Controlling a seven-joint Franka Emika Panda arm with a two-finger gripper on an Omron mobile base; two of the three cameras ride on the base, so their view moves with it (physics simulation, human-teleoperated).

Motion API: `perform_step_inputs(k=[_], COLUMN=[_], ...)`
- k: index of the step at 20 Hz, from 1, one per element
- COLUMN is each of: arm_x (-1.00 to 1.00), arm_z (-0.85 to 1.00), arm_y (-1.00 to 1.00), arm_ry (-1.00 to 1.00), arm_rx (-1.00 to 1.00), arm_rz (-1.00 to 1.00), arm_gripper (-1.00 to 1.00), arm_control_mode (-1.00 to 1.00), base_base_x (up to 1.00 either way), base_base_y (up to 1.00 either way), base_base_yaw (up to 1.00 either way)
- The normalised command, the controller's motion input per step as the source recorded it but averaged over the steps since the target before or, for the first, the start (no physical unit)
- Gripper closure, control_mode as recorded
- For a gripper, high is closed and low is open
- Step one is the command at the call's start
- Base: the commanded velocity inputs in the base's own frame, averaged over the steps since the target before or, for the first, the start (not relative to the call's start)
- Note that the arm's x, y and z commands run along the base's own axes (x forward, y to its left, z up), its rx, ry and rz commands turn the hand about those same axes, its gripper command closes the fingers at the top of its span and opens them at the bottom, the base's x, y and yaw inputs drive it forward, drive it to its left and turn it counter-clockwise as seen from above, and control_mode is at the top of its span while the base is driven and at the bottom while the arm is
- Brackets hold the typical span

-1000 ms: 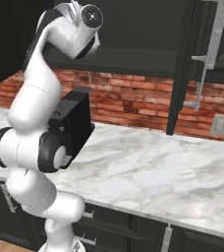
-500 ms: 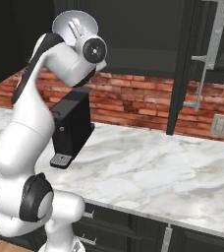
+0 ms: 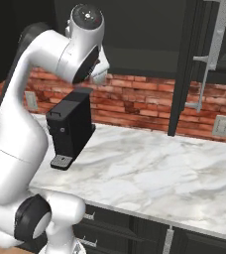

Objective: Take the smaller bowl and place it next to the appetizer plate on the dining counter , and place the larger bowl next to the plate with cooked food.

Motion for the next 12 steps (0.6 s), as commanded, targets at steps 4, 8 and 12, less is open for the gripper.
perform_step_inputs(k=[4,8,12], arm_x=[-1.00,-0.69,-0.25], arm_z=[-0.81,-1.00,-0.75], arm_y=[0.00,0.06,0.12], arm_ry=[0.15,-0.11,-0.21], arm_rx=[-0.02,-0.05,-0.02], arm_rz=[0.00,0.00,-0.03], arm_gripper=[1.00,1.00,1.00], arm_control_mode=[-1.00,-1.00,-1.00], base_base_x=[0.00,0.00,0.00], base_base_y=[0.00,0.00,0.00], base_base_yaw=[0.00,0.00,0.00])
